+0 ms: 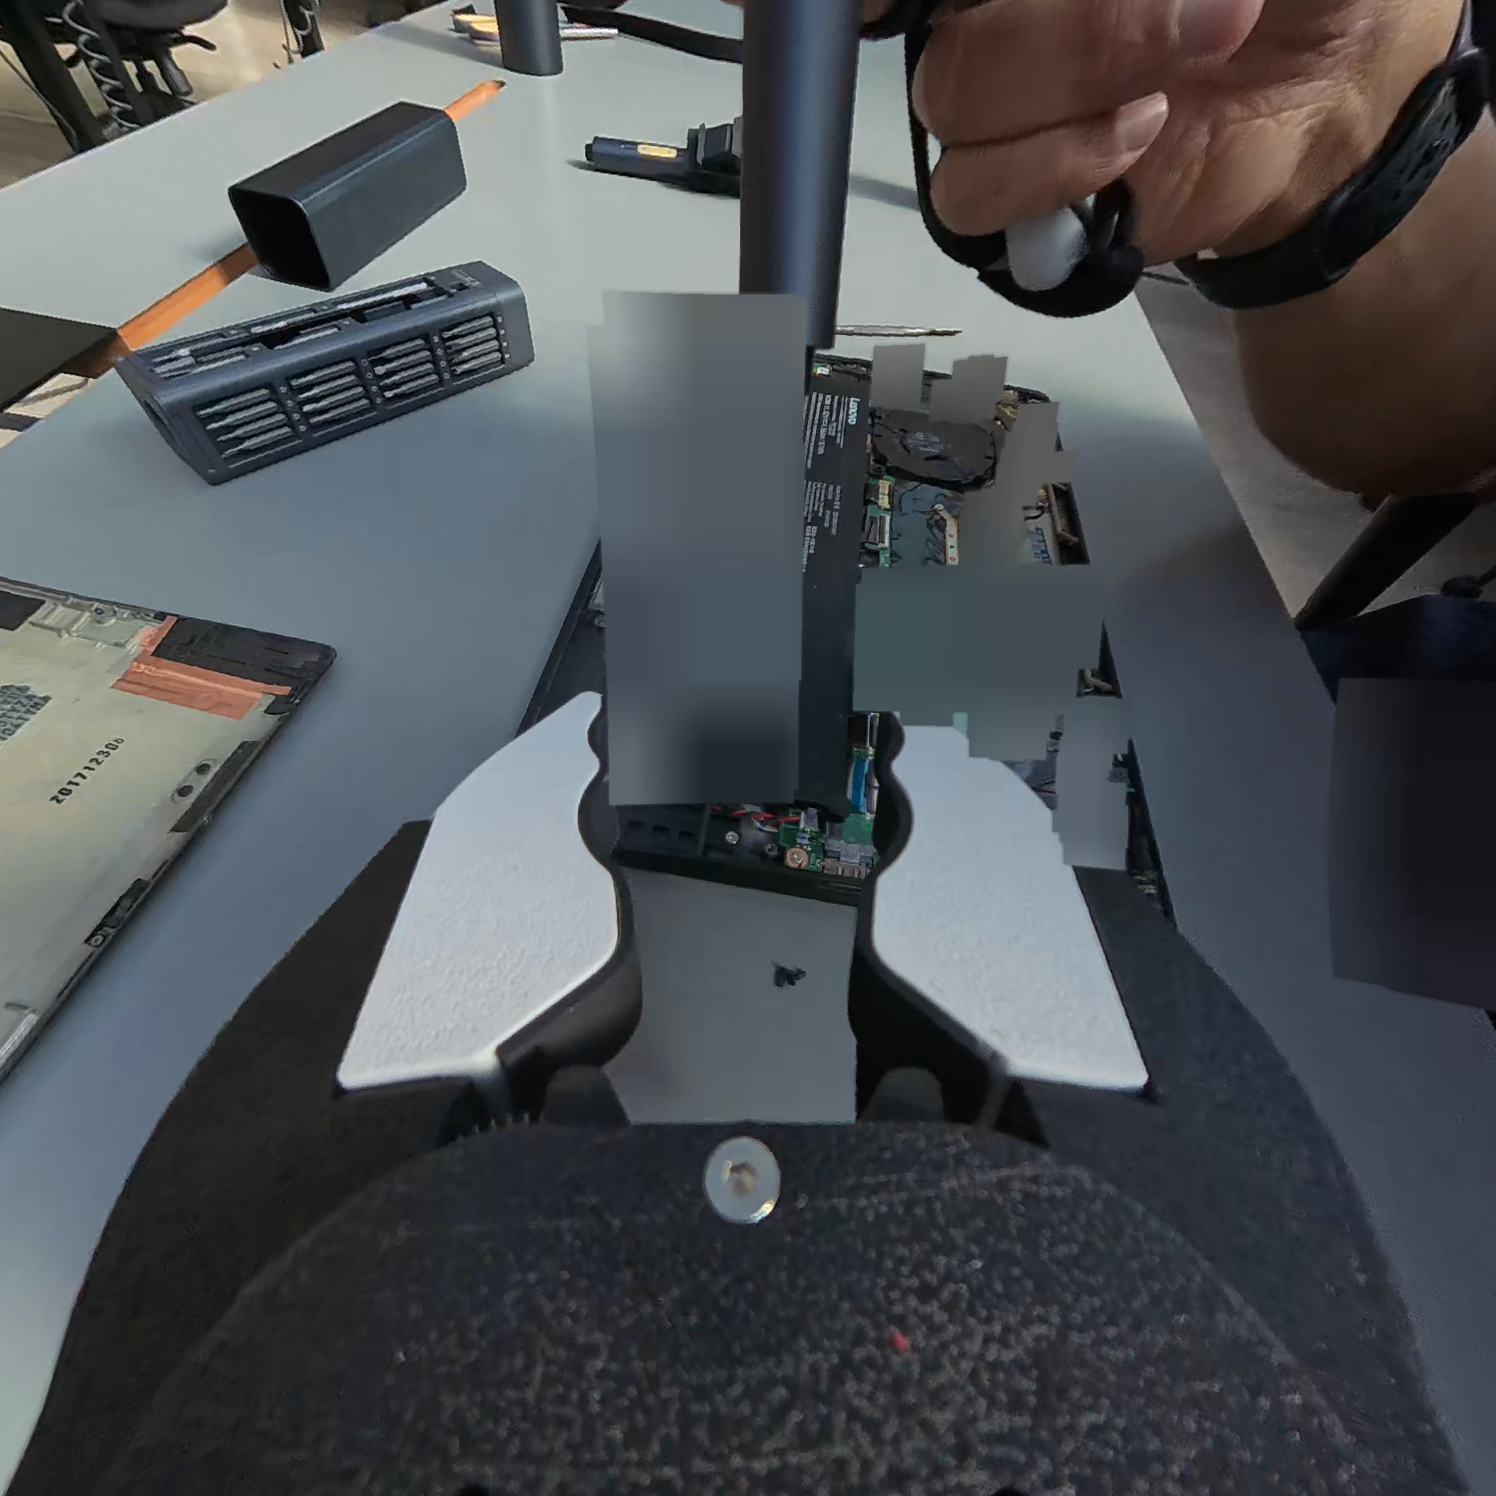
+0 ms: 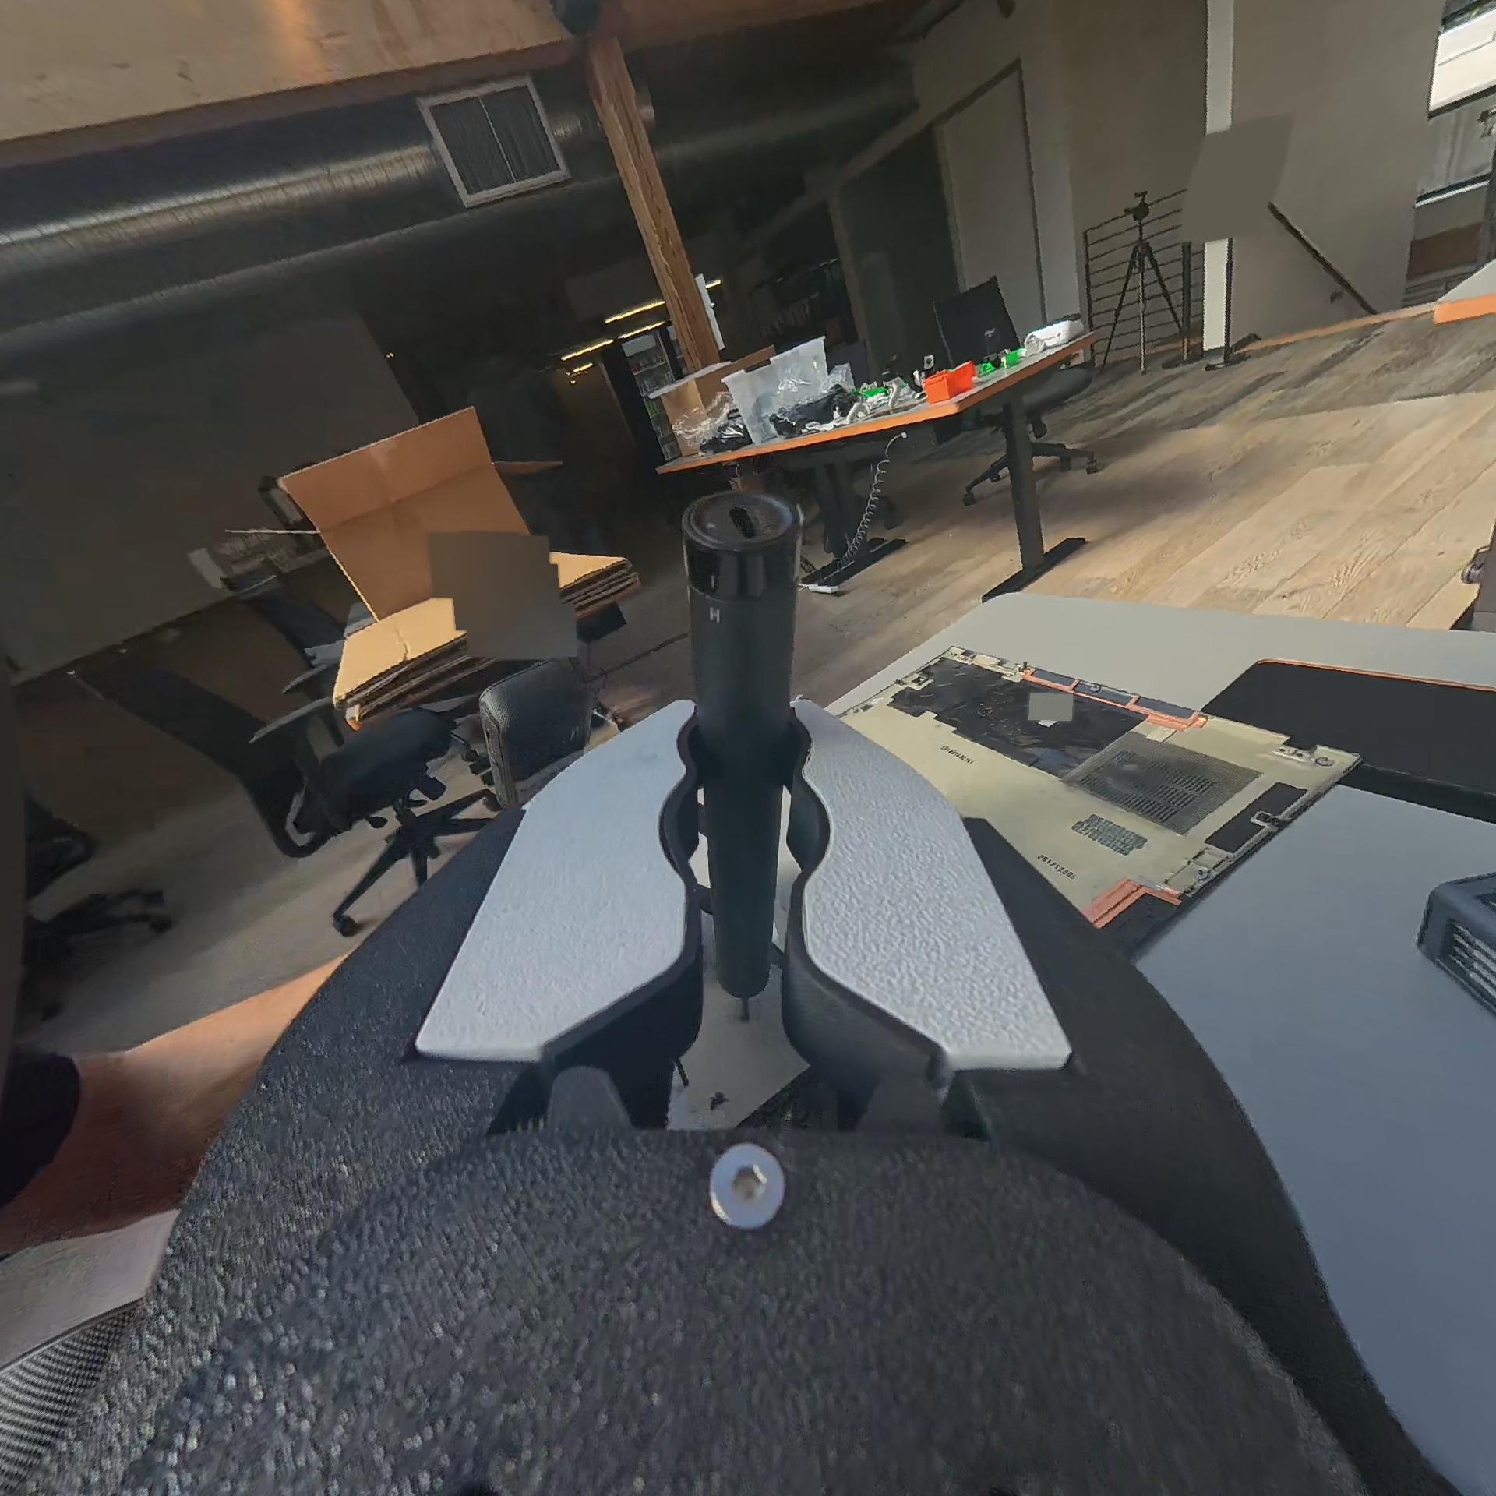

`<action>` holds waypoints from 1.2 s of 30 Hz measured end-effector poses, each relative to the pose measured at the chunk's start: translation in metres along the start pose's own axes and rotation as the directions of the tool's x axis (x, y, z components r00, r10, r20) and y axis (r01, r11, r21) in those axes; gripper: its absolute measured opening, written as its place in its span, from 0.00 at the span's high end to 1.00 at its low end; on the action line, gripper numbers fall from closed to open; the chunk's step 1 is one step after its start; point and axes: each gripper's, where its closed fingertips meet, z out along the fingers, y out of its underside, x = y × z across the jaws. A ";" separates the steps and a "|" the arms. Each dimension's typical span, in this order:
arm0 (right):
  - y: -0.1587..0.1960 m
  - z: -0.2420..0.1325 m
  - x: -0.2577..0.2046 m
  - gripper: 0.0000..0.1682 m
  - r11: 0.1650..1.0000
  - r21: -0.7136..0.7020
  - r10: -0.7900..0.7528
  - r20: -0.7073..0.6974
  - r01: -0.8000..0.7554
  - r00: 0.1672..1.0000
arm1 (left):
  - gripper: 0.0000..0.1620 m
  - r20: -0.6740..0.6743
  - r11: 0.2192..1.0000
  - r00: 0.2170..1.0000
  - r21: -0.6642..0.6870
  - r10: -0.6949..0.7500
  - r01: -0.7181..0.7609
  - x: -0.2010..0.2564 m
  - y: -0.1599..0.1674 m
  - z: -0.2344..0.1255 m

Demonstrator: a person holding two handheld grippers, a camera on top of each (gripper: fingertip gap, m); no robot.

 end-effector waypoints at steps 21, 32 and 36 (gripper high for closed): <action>0.087 0.033 -0.013 0.90 0.911 -0.286 -0.295 0.048 0.296 0.954 | 0.75 0.238 0.987 0.970 -0.158 0.057 -0.019 -0.042 0.025 -0.016; 0.088 0.032 -0.014 0.90 0.907 -0.298 -0.297 0.054 0.299 0.953 | 0.72 0.260 0.989 0.965 -0.146 0.030 0.008 -0.047 0.025 -0.017; 0.089 0.034 -0.013 0.90 0.902 -0.304 -0.306 0.053 0.307 0.951 | 0.72 0.255 0.989 0.967 -0.146 0.028 0.010 -0.046 0.025 -0.017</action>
